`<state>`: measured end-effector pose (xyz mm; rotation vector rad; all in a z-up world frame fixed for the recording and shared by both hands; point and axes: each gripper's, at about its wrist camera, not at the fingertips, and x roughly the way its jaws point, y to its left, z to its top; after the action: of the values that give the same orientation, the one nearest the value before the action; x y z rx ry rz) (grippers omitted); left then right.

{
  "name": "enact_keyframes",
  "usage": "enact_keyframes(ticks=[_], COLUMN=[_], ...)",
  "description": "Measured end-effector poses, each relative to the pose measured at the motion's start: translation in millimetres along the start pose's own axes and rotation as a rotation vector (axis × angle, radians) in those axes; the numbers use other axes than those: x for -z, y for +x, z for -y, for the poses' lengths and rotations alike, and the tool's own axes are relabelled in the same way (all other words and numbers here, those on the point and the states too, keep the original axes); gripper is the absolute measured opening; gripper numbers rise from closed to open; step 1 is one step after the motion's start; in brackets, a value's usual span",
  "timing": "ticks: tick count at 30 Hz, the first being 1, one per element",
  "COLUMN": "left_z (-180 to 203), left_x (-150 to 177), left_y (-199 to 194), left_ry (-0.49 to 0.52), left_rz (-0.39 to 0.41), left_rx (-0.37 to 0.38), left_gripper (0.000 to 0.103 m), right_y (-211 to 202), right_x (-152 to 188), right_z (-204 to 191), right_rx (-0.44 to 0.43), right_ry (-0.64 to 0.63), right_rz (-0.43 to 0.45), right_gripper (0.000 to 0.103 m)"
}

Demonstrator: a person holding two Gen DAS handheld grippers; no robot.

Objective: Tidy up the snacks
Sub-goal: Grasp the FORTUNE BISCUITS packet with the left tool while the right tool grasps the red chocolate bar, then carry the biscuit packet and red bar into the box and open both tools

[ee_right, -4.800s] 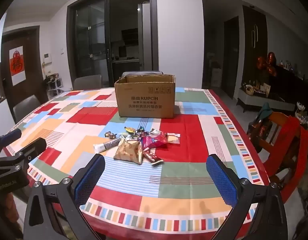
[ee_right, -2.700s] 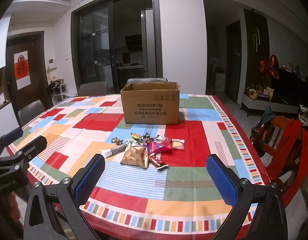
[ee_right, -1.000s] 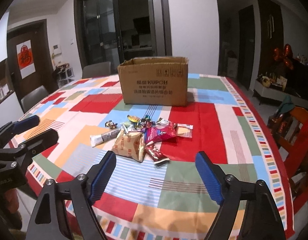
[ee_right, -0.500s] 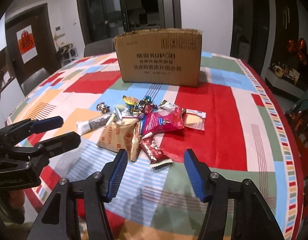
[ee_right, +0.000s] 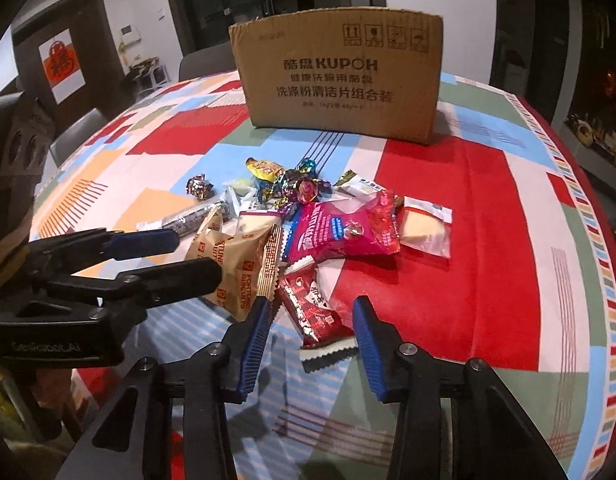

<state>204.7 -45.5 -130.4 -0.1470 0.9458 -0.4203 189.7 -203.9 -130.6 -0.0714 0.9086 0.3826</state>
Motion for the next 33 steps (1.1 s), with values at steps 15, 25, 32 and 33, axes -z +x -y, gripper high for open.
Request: enact_keyframes(ticks=[15,25,32,33], left_z=[1,12,22,24], left_x=[-1,1,0,-1], left_y=[22,4,-21,-26], left_ry=[-0.016,0.023,0.054,0.061], left_rz=[-0.046,-0.008,0.054,0.066], left_rx=[0.013,-0.043,-0.103,-0.115], left_gripper=[0.052,0.047,0.047,0.047], right_y=[17,10,-14,-17], right_x=[-1,3,-3,-3], right_z=[2,2,-2,-3], right_rx=[-0.027,-0.045,-0.035,-0.035], right_ry=[-0.028,0.016,0.026,0.027], right_rz=[-0.017,-0.012,0.041,0.048], right_gripper=[0.029,0.024,0.024,0.024])
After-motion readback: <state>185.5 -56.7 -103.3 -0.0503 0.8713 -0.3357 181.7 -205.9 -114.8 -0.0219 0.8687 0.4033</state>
